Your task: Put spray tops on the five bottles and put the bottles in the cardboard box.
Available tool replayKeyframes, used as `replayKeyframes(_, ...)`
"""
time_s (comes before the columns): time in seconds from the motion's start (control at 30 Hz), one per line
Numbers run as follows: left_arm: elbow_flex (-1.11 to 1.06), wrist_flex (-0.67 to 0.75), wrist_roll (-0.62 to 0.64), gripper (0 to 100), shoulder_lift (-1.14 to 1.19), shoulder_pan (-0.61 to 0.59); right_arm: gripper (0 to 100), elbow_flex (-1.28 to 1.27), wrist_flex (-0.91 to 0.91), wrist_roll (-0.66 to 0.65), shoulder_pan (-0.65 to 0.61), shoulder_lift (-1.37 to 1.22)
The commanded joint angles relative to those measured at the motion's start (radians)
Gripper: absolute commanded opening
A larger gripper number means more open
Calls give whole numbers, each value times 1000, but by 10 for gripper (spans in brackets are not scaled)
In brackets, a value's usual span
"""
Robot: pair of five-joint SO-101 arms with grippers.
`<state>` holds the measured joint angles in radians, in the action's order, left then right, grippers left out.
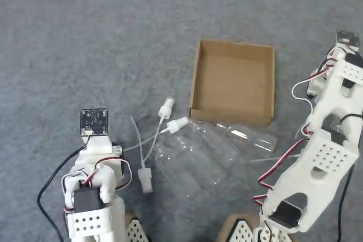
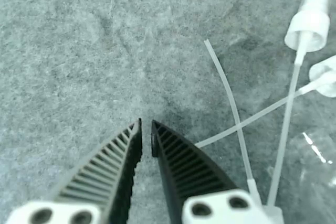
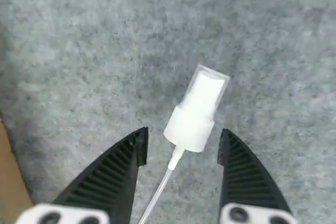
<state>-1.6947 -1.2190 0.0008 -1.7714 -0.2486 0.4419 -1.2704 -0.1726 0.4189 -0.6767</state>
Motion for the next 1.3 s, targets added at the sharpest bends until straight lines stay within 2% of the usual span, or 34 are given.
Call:
replayKeyframes(0.0,8,2,-9,23,-12,-5,180,14,44,12,12,13)
replayKeyframes(0.43,8,2,-9,23,-12,-5,67,14,68,12,10,-15)
replayKeyframes(0.73,8,2,-9,23,-12,-5,52,25,-82,12,-87,177)
replayKeyframes(0.97,8,2,-9,23,-12,-5,55,25,-248,66,-248,409)
replayKeyframes(1.13,8,2,-9,23,-12,-5,56,25,-346,75,-430,539)
replayKeyframes(1.27,8,2,-9,23,-12,-5,56,25,-378,153,-602,608)
